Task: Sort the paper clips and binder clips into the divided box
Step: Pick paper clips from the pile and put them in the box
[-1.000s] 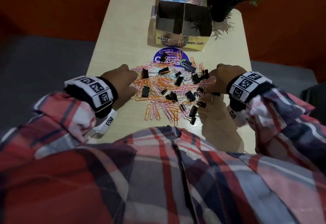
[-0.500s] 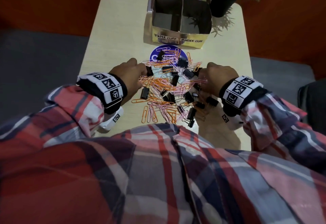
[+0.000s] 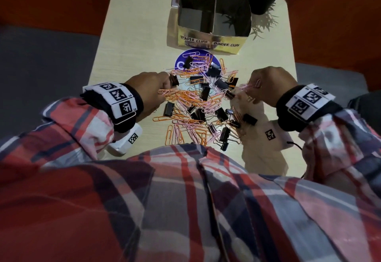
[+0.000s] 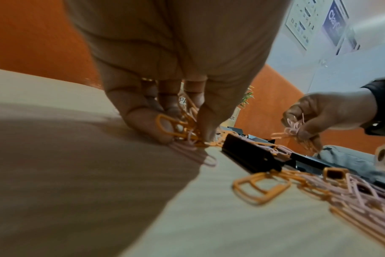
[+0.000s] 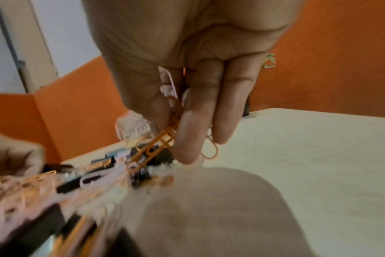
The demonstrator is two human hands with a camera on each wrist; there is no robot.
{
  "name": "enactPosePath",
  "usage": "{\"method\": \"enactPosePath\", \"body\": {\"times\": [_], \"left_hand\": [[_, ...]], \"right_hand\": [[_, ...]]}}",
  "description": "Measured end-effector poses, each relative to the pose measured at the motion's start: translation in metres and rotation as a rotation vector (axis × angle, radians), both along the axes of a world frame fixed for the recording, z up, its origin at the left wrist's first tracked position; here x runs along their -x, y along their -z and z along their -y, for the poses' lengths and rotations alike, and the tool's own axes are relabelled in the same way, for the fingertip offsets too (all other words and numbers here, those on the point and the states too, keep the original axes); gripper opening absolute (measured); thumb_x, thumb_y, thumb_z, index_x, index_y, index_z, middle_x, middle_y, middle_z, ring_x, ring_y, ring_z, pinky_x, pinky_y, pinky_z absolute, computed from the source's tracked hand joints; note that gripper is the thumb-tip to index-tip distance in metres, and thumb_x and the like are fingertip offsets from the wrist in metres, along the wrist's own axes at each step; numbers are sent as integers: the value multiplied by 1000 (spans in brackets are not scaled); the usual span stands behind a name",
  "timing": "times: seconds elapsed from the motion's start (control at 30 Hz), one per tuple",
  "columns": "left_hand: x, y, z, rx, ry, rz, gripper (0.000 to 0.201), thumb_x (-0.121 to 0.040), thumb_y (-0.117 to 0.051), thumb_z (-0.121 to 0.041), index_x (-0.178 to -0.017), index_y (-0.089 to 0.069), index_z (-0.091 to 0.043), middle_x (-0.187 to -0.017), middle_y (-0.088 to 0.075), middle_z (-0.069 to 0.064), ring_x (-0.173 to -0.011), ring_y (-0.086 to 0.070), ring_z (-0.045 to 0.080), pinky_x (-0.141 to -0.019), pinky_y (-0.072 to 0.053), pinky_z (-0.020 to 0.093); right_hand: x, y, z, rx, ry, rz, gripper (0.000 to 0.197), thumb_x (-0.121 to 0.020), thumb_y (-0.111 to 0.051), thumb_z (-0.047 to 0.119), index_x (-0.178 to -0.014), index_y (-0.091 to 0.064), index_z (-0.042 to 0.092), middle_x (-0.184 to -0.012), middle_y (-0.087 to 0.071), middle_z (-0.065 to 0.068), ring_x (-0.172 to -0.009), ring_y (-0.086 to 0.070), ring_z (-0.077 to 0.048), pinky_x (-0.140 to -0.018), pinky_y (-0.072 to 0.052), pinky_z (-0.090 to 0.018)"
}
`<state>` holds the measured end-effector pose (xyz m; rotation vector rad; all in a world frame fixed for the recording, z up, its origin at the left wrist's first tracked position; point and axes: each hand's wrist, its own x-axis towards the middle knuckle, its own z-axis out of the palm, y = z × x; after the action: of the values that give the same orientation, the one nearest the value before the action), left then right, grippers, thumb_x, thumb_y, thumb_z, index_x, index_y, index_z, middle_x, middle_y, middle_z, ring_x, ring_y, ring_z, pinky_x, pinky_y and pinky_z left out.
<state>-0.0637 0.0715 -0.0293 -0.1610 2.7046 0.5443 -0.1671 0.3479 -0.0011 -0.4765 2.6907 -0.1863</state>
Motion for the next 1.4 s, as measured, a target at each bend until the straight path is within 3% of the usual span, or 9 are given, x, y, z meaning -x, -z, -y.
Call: {"method": "enactPosePath", "body": {"times": [0.1, 0.23, 0.37, 0.6, 0.73, 0.93, 1.13, 1.23, 1.4], "left_hand": [[0, -1, -1, 11, 1, 15, 21, -89, -59, -21, -108, -51, -21, -108, -60, 4, -87, -48, 20, -71, -34, 28], [-1, -2, -3, -4, -6, 26, 16, -90, -57, -21, -104, -51, -24, -101, -56, -1, -86, -48, 19, -70, -34, 28], [-6, -4, -4, -37, 22, -19, 13, -91, -55, -22, -104, -52, -23, -95, -53, -4, -83, -48, 18, -68, -32, 28], [-8, -4, -2, -65, 48, -21, 8, -91, -55, -21, -96, -48, -24, -91, -51, -5, -81, -48, 18, -63, -32, 29], [-9, -1, 5, -133, -12, -5, 11, -90, -58, -23, -88, -47, -26, -79, -49, -10, -76, -49, 17, -60, -32, 27], [-8, 1, 17, -315, -138, -7, 8, -86, -64, -18, -87, -56, -19, -72, -53, -4, -65, -48, 14, -56, -34, 21], [10, -29, 26, -411, -139, -88, 11, -89, -60, -14, -83, -57, -22, -73, -59, -5, -64, -56, 15, -62, -47, 31], [41, -60, 24, -422, -130, -210, 2, -92, -57, -15, -93, -58, -14, -77, -62, 0, -59, -59, 7, -54, -52, 25], [118, -79, 12, -275, -100, -371, 12, -88, -56, -10, -78, -61, -16, -59, -58, -2, -38, -52, -9, -45, -44, 19]], "right_hand": [[8, -17, 6, 119, 17, 6, 15, -83, -68, 11, -71, -61, 17, -63, -65, 2, -57, -64, -8, -55, -44, -22], [28, -49, 31, 267, -3, -29, 10, -78, -70, 5, -72, -64, 10, -71, -69, -8, -65, -67, -17, -74, -58, -42], [58, -75, 78, 352, -24, -217, 6, -83, -67, 14, -86, -69, 10, -68, -63, 1, -49, -54, 7, -51, -46, -10], [100, -51, 161, 256, -30, -175, 32, -83, -59, 29, -110, -67, 14, -109, -68, -9, -98, -67, -25, -84, -56, -34], [99, -35, 173, 114, -119, -154, 34, -83, -60, 27, -113, -65, 11, -114, -66, -12, -102, -65, -29, -89, -54, -40], [83, -55, 131, 191, 13, -366, 30, -86, -53, 27, -100, -71, 7, -98, -70, -16, -93, -65, -31, -78, -49, -32], [44, -30, 19, 81, 160, -7, 21, -87, -60, 25, -80, -72, 9, -79, -74, -11, -74, -72, -25, -74, -57, -35], [20, 1, -2, -86, 83, 77, 22, -89, -58, 32, -93, -72, 16, -89, -73, -9, -82, -69, -26, -69, -48, -28], [-3, 23, 5, -131, -70, 29, 27, -85, -63, 34, -111, -67, 31, -105, -62, -5, -95, -60, -29, -69, -38, -27]]}}
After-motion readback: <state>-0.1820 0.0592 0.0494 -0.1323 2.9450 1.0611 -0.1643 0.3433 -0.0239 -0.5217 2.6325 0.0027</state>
